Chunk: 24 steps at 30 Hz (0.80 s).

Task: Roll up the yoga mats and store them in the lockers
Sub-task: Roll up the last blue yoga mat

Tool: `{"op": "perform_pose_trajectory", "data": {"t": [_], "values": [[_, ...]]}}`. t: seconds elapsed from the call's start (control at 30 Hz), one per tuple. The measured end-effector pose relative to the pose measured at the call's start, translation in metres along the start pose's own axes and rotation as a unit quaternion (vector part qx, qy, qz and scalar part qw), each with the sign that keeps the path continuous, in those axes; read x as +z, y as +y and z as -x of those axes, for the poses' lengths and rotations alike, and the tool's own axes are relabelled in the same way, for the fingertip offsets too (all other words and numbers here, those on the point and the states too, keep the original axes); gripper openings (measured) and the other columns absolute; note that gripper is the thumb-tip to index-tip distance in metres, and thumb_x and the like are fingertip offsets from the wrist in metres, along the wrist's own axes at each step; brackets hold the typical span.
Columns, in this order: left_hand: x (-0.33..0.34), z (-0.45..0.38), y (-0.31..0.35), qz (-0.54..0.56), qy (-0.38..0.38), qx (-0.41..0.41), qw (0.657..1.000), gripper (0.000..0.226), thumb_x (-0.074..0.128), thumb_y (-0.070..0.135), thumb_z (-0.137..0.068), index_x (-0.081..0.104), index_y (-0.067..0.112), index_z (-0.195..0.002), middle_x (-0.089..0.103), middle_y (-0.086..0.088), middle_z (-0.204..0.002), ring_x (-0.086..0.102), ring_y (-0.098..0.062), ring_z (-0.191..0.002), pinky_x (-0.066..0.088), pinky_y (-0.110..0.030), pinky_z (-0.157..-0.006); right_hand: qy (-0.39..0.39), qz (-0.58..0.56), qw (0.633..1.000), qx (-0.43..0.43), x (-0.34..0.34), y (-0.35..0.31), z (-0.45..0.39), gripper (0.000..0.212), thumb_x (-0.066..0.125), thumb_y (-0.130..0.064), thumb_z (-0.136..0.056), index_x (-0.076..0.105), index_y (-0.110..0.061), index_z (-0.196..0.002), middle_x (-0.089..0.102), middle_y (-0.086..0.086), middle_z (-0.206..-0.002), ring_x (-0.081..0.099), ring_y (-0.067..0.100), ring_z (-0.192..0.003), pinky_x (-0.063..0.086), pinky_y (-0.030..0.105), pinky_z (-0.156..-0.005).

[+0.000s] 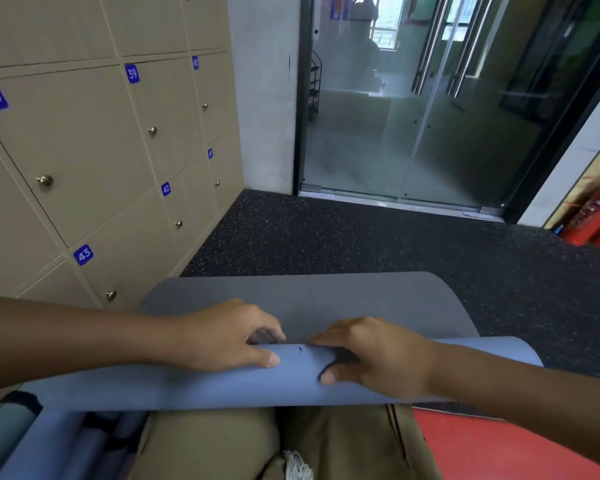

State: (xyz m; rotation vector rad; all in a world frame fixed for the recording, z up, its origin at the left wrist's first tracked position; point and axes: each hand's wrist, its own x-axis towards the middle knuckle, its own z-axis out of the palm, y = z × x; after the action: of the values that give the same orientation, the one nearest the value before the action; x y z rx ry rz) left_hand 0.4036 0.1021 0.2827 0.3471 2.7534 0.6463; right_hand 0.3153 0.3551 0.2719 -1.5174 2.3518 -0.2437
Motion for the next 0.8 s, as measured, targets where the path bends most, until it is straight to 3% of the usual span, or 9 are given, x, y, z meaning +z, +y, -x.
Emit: {"op": "perform_pose_trajectory", "data": {"t": [0.1, 0.3, 0.43, 0.6, 0.7, 0.8], "values": [[0.007, 0.008, 0.001, -0.045, 0.069, -0.001, 0.997, 0.051, 0.063, 0.066, -0.079, 0.070, 0.035, -0.119, 0.069, 0.022, -0.111, 0.063, 0.001, -0.103, 0.049, -0.029, -0.094, -0.032, -0.049, 0.998, 0.012, -0.010, 0.004, -0.009, 0.036, 0.062, -0.043, -0.099, 0.063, -0.027, -0.131, 0.068, -0.002, -0.122, 0.061, 0.018, -0.112, 0.047, 0.039, -0.098], [0.028, 0.013, 0.001, -0.171, 0.068, -0.016, 0.983, 0.082, 0.068, 0.074, -0.078, 0.050, 0.031, -0.146, 0.058, 0.012, -0.136, 0.053, -0.012, -0.124, 0.043, -0.031, -0.103, -0.076, -0.132, 0.987, 0.058, -0.021, 0.016, -0.025, 0.031, 0.060, -0.036, -0.103, 0.068, -0.016, -0.126, 0.069, -0.005, -0.120, 0.063, 0.010, -0.109, 0.048, 0.023, -0.096], [0.022, 0.004, -0.013, -0.120, 0.055, -0.004, 0.991, 0.072, 0.060, 0.075, -0.079, 0.057, 0.035, -0.139, 0.064, 0.014, -0.127, 0.058, -0.008, -0.115, 0.045, -0.033, -0.098, -0.051, -0.093, 0.991, 0.082, -0.025, 0.019, -0.025, 0.038, 0.060, -0.047, -0.100, 0.067, -0.019, -0.126, 0.068, -0.010, -0.117, 0.061, 0.006, -0.105, 0.042, 0.015, -0.087], [0.010, -0.010, -0.024, -0.040, 0.015, -0.002, 0.999, 0.052, 0.065, 0.065, -0.083, 0.065, 0.037, -0.126, 0.070, 0.020, -0.116, 0.063, 0.000, -0.104, 0.048, -0.032, -0.095, 0.028, 0.019, 0.996, 0.086, -0.022, 0.018, -0.003, 0.057, 0.058, -0.062, -0.095, 0.052, -0.030, -0.142, 0.058, -0.009, -0.137, 0.055, 0.011, -0.121, 0.047, 0.033, -0.099], [0.002, -0.019, -0.029, 0.037, -0.017, -0.004, 0.999, 0.042, 0.071, 0.052, -0.088, 0.068, 0.031, -0.124, 0.072, 0.021, -0.113, 0.067, 0.002, -0.103, 0.051, -0.034, -0.096, 0.051, 0.101, 0.989, 0.090, -0.012, 0.013, 0.009, 0.065, 0.050, -0.068, -0.095, 0.037, -0.036, -0.151, 0.051, -0.012, -0.141, 0.048, 0.014, -0.128, 0.041, 0.032, -0.103], [-0.002, -0.026, -0.032, 0.076, -0.040, -0.012, 0.996, 0.036, 0.073, 0.042, -0.092, 0.069, 0.024, -0.123, 0.074, 0.015, -0.112, 0.068, -0.003, -0.104, 0.052, -0.038, -0.097, 0.089, 0.111, 0.987, 0.079, 0.003, 0.014, 0.011, 0.059, 0.040, -0.067, -0.099, 0.040, -0.035, -0.149, 0.055, -0.010, -0.134, 0.052, 0.018, -0.119, 0.037, 0.028, -0.100]]}}
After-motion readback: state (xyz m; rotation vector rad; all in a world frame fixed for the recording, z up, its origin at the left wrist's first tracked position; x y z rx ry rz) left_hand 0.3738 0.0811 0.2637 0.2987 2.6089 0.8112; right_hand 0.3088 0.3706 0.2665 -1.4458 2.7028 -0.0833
